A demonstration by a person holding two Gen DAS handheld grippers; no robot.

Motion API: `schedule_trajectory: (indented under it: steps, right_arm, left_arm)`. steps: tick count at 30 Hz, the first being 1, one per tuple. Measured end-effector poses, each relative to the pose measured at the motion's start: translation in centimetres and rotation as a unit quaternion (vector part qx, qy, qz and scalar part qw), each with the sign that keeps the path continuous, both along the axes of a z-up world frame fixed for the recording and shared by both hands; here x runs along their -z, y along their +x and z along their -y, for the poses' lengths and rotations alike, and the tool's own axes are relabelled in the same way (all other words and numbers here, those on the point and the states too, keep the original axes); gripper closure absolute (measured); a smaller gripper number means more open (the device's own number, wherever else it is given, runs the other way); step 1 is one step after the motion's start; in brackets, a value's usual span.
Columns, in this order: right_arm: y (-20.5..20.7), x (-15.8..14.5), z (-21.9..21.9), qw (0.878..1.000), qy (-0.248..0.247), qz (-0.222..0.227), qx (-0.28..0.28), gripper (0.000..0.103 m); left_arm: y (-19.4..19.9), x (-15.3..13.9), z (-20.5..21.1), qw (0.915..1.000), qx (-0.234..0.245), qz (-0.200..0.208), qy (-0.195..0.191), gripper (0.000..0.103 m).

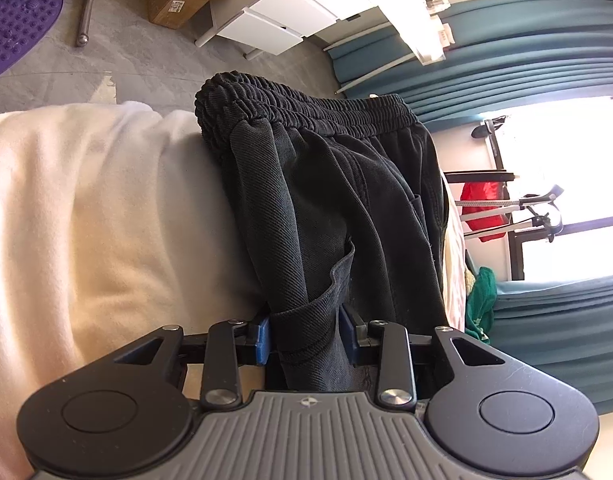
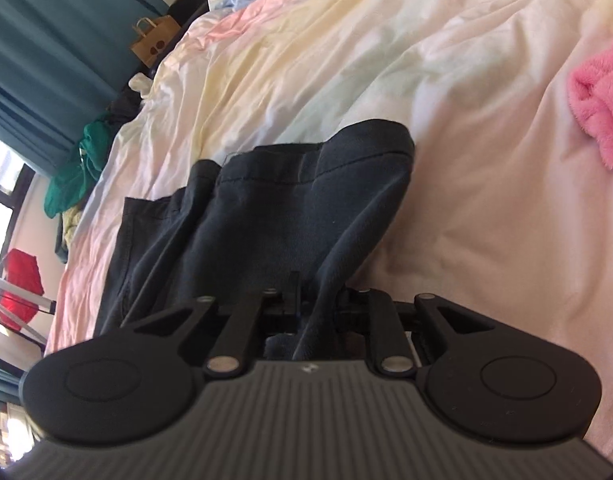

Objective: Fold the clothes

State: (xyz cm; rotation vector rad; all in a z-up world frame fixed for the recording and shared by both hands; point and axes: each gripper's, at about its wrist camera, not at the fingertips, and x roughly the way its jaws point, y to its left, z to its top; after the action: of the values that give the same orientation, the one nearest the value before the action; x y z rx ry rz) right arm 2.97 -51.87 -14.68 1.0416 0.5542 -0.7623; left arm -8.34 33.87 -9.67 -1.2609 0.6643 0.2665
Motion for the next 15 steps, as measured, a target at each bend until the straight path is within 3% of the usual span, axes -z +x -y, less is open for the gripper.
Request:
schedule_trajectory:
  steps: [6,8,11,15]
  right_arm:
    - [-0.4,0.7,0.6,1.0,0.013,0.018,0.022,0.073]
    - [-1.0,1.0,0.9,0.998,0.03,0.034,0.034,0.078]
    - [-1.4,0.6,1.0,0.998,0.02,0.046,0.043,0.095]
    - [-1.7,-0.4,1.0,0.997,-0.005,0.062,0.047,0.097]
  left_arm:
    - [0.4,0.3,-0.1,0.9999,0.002,-0.011,0.002,0.066]
    - [0.3,0.6,-0.3,0.9999,0.003,-0.013,-0.003,0.064]
    - [0.1,0.8,-0.5,0.9999,0.002,-0.013,-0.006,0.063]
    - [-0.2,0.8,-0.6,0.9999,0.001,-0.009,-0.012,0.062]
